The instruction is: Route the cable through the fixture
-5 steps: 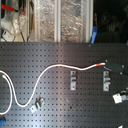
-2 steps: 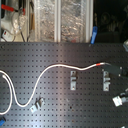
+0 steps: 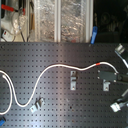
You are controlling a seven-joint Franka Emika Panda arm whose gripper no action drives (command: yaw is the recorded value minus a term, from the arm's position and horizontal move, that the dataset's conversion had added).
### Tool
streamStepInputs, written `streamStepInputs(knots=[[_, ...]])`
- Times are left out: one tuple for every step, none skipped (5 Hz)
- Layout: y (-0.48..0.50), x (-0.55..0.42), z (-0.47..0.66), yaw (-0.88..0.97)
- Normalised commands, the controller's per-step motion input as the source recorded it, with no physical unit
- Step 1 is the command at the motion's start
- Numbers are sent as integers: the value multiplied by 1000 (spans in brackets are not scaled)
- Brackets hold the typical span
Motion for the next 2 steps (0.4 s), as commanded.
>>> streamStepInputs(knots=[[-7,-669,155,317],[74,-505,101,248]])
